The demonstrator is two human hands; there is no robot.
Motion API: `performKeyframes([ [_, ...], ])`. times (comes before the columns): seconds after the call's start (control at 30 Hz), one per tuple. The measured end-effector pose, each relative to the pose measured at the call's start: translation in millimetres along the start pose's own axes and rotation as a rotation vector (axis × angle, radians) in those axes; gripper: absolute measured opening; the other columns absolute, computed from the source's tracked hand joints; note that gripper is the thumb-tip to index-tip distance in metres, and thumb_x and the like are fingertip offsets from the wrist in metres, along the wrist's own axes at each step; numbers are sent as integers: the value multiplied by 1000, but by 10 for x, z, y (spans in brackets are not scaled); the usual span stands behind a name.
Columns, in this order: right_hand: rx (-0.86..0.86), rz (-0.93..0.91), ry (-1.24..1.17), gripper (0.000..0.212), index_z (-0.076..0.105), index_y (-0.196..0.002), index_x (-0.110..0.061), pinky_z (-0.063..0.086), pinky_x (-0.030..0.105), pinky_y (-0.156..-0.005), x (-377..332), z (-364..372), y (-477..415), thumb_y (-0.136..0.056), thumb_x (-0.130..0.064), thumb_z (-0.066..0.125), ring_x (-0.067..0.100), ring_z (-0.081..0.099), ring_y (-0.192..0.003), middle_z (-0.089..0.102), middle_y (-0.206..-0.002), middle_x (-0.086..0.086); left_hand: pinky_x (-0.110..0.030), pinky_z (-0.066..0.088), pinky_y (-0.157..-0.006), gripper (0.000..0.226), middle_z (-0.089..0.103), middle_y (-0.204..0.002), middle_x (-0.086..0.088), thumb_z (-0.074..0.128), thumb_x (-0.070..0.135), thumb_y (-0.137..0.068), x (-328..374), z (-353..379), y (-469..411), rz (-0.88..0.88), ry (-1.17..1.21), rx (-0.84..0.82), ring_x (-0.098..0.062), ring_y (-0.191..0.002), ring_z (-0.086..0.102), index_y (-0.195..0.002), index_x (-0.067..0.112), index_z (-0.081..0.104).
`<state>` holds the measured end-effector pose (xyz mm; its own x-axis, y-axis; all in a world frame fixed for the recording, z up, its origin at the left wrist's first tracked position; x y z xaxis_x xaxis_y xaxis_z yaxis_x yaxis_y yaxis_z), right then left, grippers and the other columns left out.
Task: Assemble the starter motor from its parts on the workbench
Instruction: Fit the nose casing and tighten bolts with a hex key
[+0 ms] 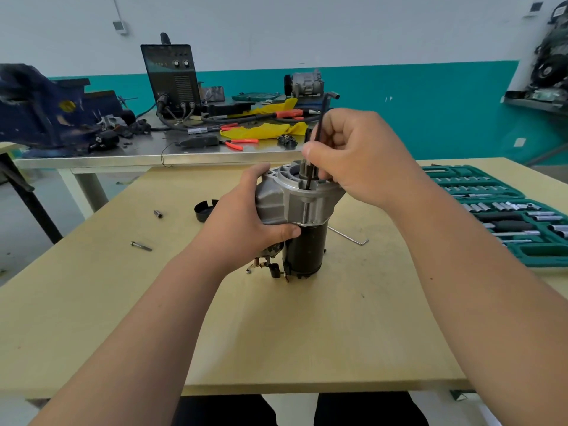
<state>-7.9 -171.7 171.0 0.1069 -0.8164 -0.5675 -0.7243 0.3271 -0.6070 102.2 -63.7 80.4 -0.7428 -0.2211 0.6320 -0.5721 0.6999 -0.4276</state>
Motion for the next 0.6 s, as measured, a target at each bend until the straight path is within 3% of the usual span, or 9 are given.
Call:
performKeyframes([
  [0.1,-124,46,-158,16,61,-90,-26,50,18,-53,47,56,-16,-93,-11,58,7,65,-61,73,-77,-5,-7,43,-62,101,47,-97,35,89,39,-61,-5,2,-4,4,5,4,14,-83,56,-140,44,26],
  [0.23,-247,88,-223,16,66,-92,-20,56,21,-62,116,39,1,-94,-7,57,12,70,-71,74,-80,-4,-6,44,-60,98,48,-96,35,90,37,-62,-1,3,-2,4,20,5,26,-83,51,-137,46,28],
  [0.33,-195,88,-131,7,66,-84,-19,56,22,-56,121,0,-22,-91,-19,64,11,69,-62,73,-72,-4,-6,46,-58,97,47,-96,36,90,37,-62,5,12,-10,-1,27,4,23,-81,53,-136,46,28],
  [0.43,-66,81,75,27,56,-70,-21,49,18,-46,94,-17,-45,-87,-38,66,2,62,-48,65,-55,-9,-7,45,-61,100,47,-96,35,89,38,-61,8,23,-20,-11,21,3,13,-80,57,-138,45,27],
  [0.53,15,66,155,30,57,-73,-18,55,35,-58,70,-33,-35,-85,-44,67,12,64,-62,65,-66,-1,-6,43,-62,100,48,-96,35,89,39,-60,6,32,-28,-15,19,2,12,-80,57,-138,45,27],
  [0.6,12,78,127,28,60,-82,-19,55,38,-63,79,-36,-31,-82,-46,69,14,64,-68,65,-72,-1,-6,44,-61,100,49,-96,34,89,39,-60,6,34,-30,-19,18,2,12,-80,58,-137,47,27],
])
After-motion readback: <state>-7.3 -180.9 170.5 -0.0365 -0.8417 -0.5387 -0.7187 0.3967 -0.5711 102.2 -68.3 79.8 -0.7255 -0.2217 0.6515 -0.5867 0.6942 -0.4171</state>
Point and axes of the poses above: each hand's wrist, its own y-axis away from the middle knuckle, its own z-axis out of the palm, x = y × z, the point moved 9 cm from there along -y, towards the middle knuckle
